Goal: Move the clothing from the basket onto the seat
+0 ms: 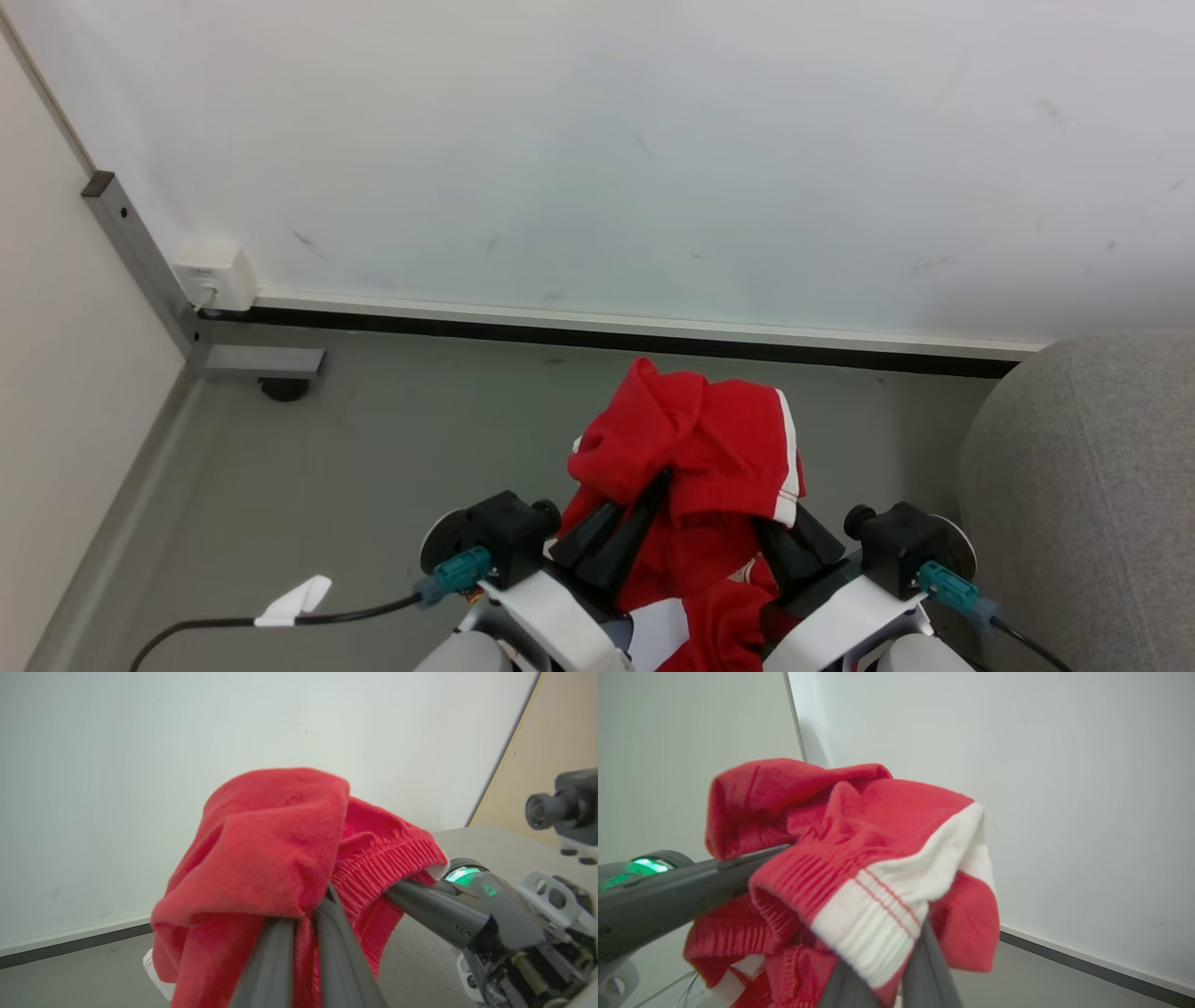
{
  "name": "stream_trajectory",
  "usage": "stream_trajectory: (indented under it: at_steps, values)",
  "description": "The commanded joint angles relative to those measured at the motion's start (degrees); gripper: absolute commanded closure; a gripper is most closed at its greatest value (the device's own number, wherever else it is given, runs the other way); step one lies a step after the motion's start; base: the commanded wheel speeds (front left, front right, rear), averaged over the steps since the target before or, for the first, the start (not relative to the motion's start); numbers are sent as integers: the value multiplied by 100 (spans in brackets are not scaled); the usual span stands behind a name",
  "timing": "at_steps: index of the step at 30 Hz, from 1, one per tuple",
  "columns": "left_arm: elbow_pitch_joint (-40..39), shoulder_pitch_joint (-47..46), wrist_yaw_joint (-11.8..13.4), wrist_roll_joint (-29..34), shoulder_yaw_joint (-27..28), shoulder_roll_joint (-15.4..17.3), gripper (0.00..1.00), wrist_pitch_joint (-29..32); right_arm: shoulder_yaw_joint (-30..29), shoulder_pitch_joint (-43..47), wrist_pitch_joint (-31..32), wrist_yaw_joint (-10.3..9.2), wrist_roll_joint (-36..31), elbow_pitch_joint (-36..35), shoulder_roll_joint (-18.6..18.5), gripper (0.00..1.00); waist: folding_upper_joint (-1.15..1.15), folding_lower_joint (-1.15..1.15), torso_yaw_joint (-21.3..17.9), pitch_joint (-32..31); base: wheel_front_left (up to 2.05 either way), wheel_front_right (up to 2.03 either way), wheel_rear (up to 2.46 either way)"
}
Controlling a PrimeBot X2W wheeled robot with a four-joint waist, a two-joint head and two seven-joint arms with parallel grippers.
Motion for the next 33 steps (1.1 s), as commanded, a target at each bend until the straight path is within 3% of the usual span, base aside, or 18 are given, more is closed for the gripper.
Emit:
stream_trajectory:
  at_steps: [1,2,12,33]
  values:
    - [-16,79,6,4,16,29,33,-3,-56,84,3,-13,-45,-47,-24,100,0,0,-42,5,0,0,0]
    - [-27,78,6,4,25,37,0,-3,-93,84,3,-13,-52,-69,-24,100,0,0,-70,10,0,0,0]
    - [-192,155,6,-13,-168,148,0,-3,-725,135,3,-14,-207,-342,-22,100,0,0,-555,109,0,0,0]
    - [-639,8,6,194,-388,537,0,-3,-2133,569,3,-13,-817,-1656,-17,100,0,0,-2375,670,0,0,0]
